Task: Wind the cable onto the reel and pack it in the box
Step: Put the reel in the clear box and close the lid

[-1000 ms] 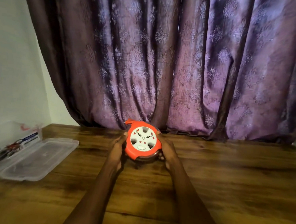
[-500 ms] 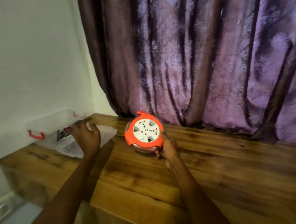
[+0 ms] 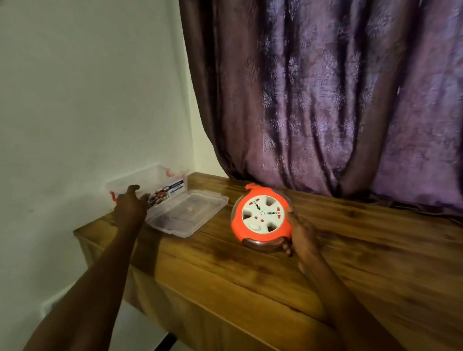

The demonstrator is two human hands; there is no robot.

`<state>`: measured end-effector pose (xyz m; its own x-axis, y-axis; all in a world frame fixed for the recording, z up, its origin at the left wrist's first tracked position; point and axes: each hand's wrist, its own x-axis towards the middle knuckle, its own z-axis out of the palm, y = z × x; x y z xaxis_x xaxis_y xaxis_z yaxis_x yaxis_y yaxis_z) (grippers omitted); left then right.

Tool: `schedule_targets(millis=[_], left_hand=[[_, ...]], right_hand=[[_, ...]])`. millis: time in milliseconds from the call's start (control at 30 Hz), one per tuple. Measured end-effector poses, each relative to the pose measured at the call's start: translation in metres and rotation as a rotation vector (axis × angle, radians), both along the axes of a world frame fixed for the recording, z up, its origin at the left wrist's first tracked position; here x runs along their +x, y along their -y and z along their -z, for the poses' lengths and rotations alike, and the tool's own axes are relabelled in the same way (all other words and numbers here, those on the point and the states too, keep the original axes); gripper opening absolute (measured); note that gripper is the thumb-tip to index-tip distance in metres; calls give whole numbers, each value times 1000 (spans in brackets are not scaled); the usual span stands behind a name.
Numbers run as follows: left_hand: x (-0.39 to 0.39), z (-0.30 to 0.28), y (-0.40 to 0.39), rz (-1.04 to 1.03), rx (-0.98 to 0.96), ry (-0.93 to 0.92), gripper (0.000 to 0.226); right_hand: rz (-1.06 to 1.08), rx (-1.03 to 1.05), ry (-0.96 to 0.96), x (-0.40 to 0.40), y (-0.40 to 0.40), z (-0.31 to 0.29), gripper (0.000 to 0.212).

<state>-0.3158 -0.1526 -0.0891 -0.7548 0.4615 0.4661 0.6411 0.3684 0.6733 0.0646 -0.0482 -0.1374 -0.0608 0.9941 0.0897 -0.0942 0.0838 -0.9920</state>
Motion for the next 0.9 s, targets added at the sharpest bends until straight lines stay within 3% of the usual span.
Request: schedule_targets(millis=[133, 367, 667, 900], left_hand=[[-5, -2, -8, -38, 38, -20, 25], [7, -27, -26, 32, 276, -64, 28], [84, -56, -70, 546, 367, -29, 21], [190, -21, -99, 951, 228, 92, 11]], right_hand=[[-5, 0, -15, 0, 1, 2, 34], [11, -12, -88, 7, 1, 2, 31], [130, 97, -352, 38, 4, -37, 33], [290, 261, -541, 97, -3, -71, 27]])
